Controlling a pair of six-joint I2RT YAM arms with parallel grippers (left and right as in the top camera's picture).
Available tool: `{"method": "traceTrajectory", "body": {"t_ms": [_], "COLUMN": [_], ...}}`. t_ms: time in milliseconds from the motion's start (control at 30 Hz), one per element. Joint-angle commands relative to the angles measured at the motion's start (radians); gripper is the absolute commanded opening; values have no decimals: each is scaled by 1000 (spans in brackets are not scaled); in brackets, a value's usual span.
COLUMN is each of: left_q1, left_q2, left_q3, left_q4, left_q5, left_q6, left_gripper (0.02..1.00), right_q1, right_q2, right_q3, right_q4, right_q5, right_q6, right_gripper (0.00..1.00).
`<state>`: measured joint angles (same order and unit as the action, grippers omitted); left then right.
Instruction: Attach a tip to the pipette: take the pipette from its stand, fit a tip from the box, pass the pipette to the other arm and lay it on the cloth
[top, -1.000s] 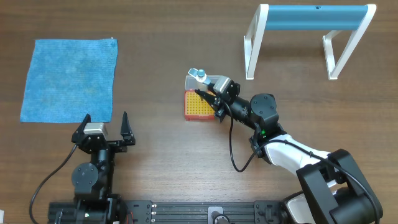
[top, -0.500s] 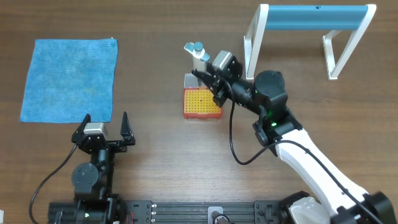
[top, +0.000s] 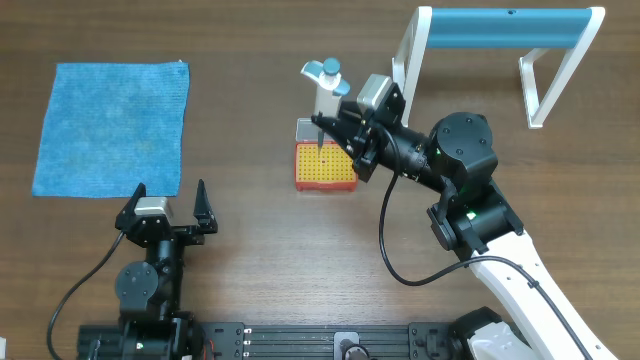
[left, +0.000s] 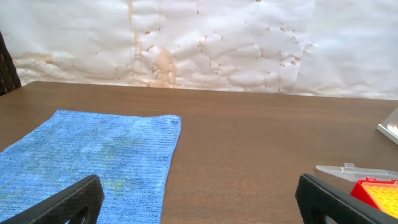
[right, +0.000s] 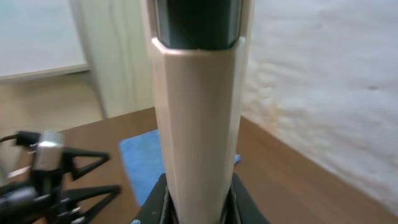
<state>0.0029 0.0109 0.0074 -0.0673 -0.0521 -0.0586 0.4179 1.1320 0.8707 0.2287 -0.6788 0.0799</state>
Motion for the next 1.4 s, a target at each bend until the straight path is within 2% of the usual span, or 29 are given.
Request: {"method": "traceTrajectory", "body": {"t_ms": [33, 167, 267, 300, 333, 367, 433, 467, 567, 633, 700, 833, 900, 1033, 1200, 1233, 1333, 1400], "left_q1": [-4, -4, -4, -4, -4, -4, -4, -4, -4, -4, -4, -4, -4, -4, -4, -5, -10, -28], "left_q2": [-8, -8, -8, -8, -8, -8, -8, -8, -8, -8, -8, 11, 53, 257, 555, 602, 692, 728], "left_q3": [-2, -2, -2, -2, -2, -2, -2, -2, -2, -2, 5, 77, 139, 310, 538, 567, 599, 599], "left_q4": [-5, -5, -2, 32, 103, 126, 220, 292, 504, 601, 656, 540, 444, 419, 550, 595, 721, 760], "left_q5": [-16, -16, -15, 22, 213, 356, 548, 573, 532, 472, 459, 467, 510, 731, 1193, 1249, 1268, 1275], "left_q6": [-16, -16, -16, -17, -66, -141, -320, -433, -683, -754, -763, -880, -916, -918, -957, -1005, -1257, -1270], "left_gripper": [1000, 998, 998, 998, 998, 998, 998, 996, 998, 996, 998, 998, 996, 998, 996, 998, 996, 996], "right_q1": [-4, -4, -4, -4, -4, -4, -4, -4, -4, -4, -4, -4, -4, -4, -4, -4, -4, -4], "right_q2": [-15, -15, -15, -15, -15, -15, -15, -15, -15, -15, -15, -15, -15, -15, -15, -15, -10, -4], "right_q3": [31, 31, 31, 31, 31, 31, 31, 31, 31, 31, 31, 31, 31, 31, 31, 31, 31, 31], "right_q4": [-86, -131, -131, -131, -131, -131, -131, -131, -131, -131, -131, -131, -131, -131, -131, -131, -131, -131], "right_q5": [-150, -150, -150, -150, -151, -161, -188, -206, -258, -285, -311, -383, -420, -480, -515, -520, -520, -544], "right_q6": [42, 114, 122, 129, 150, 152, 152, 153, 152, 152, 152, 152, 152, 152, 156, 185, 344, 384], "right_gripper": [75, 75, 73, 75, 75, 77, 75, 75, 75, 75, 75, 75, 75, 75, 75, 75, 77, 73]}}
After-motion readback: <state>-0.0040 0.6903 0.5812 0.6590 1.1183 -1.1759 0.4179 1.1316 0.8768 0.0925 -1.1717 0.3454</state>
